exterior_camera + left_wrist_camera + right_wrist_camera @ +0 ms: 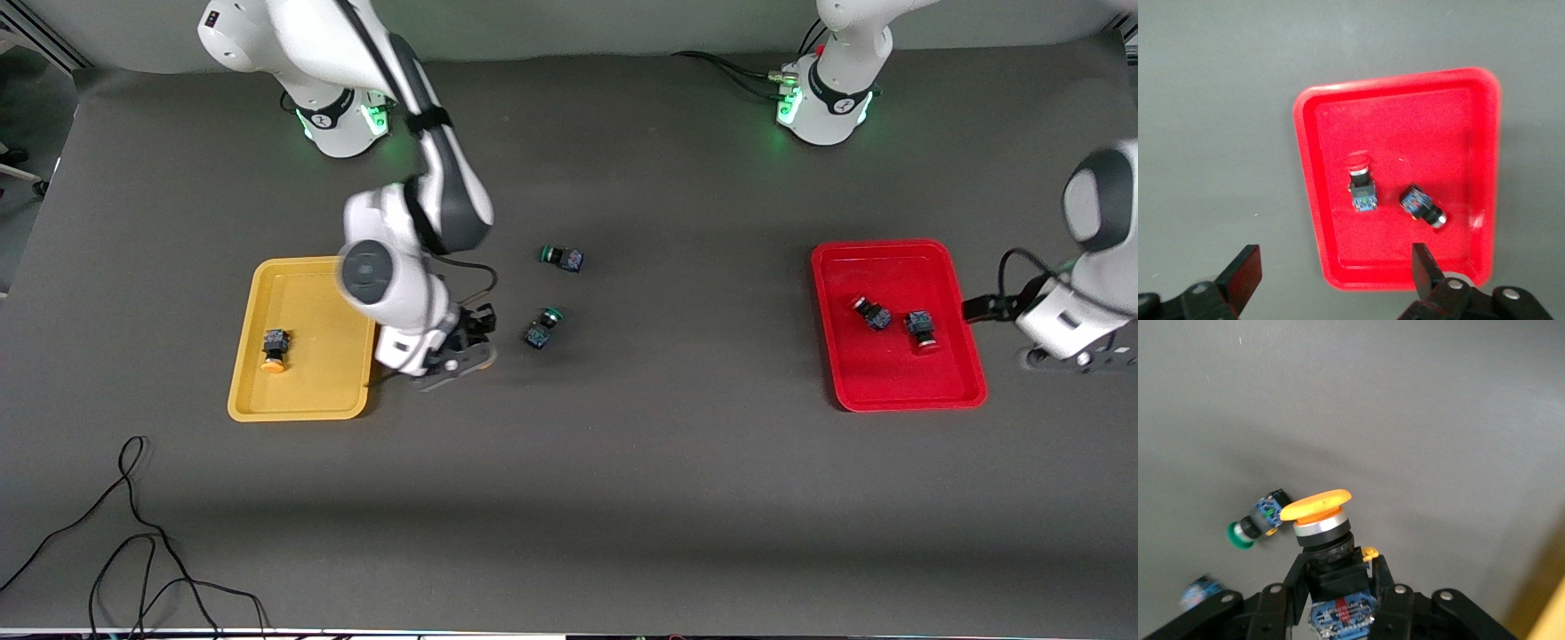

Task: Place red and yellow buttons in trays
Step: 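Set yellow button in yellow tray with the right gripper while the left gripper retracts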

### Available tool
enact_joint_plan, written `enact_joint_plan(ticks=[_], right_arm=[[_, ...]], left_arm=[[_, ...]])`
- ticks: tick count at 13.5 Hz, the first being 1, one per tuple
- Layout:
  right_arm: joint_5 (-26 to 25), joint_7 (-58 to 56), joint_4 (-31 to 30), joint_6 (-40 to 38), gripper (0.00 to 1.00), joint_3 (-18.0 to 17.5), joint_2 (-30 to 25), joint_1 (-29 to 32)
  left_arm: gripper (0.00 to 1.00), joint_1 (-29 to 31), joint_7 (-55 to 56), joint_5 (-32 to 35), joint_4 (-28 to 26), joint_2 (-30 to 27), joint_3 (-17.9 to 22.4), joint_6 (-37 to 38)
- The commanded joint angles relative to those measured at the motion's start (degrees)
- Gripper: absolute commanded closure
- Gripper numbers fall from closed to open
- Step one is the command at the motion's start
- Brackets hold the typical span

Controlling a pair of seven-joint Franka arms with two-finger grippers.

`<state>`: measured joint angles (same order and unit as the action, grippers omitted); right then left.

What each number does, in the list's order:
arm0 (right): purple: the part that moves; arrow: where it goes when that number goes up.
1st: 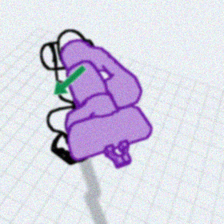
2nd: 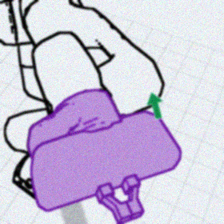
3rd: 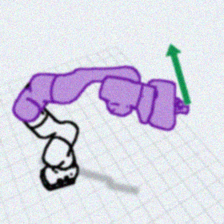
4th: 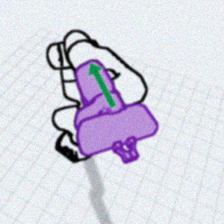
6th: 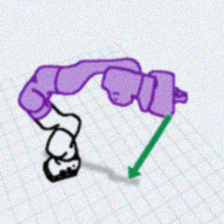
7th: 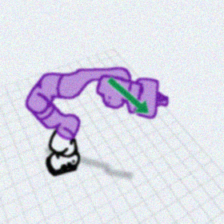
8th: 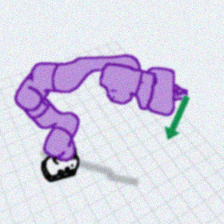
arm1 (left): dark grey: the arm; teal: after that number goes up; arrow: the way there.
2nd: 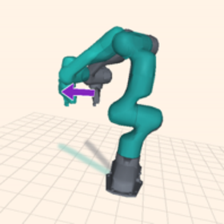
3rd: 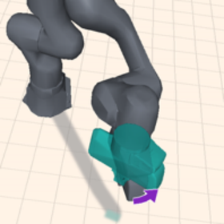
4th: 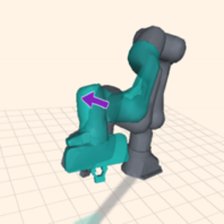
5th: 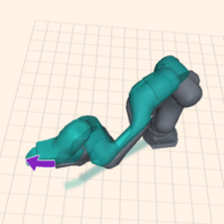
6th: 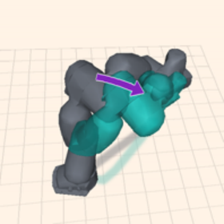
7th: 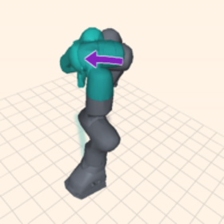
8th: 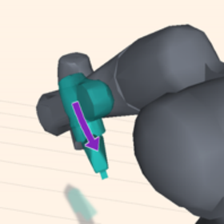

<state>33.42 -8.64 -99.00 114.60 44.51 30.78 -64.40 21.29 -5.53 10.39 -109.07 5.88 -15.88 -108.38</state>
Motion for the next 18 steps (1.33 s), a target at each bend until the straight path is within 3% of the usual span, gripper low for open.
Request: enact_joint_plan(ticks=[1, 4, 6, 8, 11, 14, 15, 16, 17, 18], right_arm=[[-1.6, 4.4, 1.5, -6.7, 0.88, 6.2, -2.2, -0.2], [-5.6, 2.9, -0.6, -11.3, 0.9, 14.2, -2.8, 0.3], [-5.2, -2.2, -5.6, -10.2, 0.91, 16.4, -1.9, 2.0], [-4.5, -5.0, -11.6, -3.5, 0.94, 16.1, -0.6, 4.8], [5.8, -10.0, -16.1, 1.3, 0.94, 14.6, 7.1, 7.0], [9.9, -12.2, -15.9, 1.6, 0.9, 10.5, 10.4, 11.0], [10.0, -12.0, -15.7, 1.5, 0.58, 10.4, 10.5, 11.3], [10.0, -11.7, -15.6, 1.2, 0.09, 10.4, 10.5, 11.3], [9.9, -11.4, -15.5, 1.0, 0.0, 10.5, 9.8, 11.3], [9.9, -11.1, -15.3, 0.9, 0.0, 10.7, 9.2, 11.2]], left_arm=[[0.0, -0.3, 0.3, -2.4, 0.6, -7.8, -1.6, 4.8], [0.0, -0.2, 0.2, -6.9, 0.3, -14.3, -1.5, 6.4], [0.0, -0.3, 0.2, -10.2, 1.1, -14.8, -1.6, 7.9], [0.0, -0.4, 0.5, -11.5, 1.2, -15.3, -2.6, 8.7], [0.0, -4.2, 0.6, -9.9, 1.6, -14.6, -2.2, 8.0], [0.0, -16.6, 3.9, -6.4, 1.5, -14.3, 9.2, 8.1], [0.0, -17.6, 4.8, -6.0, 1.5, -14.0, 10.4, 7.9], [0.0, -17.7, 5.0, -6.0, 1.6, -13.7, 10.4, 7.8], [0.0, -17.8, 5.1, -6.0, 1.6, -13.6, 10.5, 7.6], [0.0, -17.4, 5.0, -6.0, 1.6, -13.4, 10.6, 7.5]])
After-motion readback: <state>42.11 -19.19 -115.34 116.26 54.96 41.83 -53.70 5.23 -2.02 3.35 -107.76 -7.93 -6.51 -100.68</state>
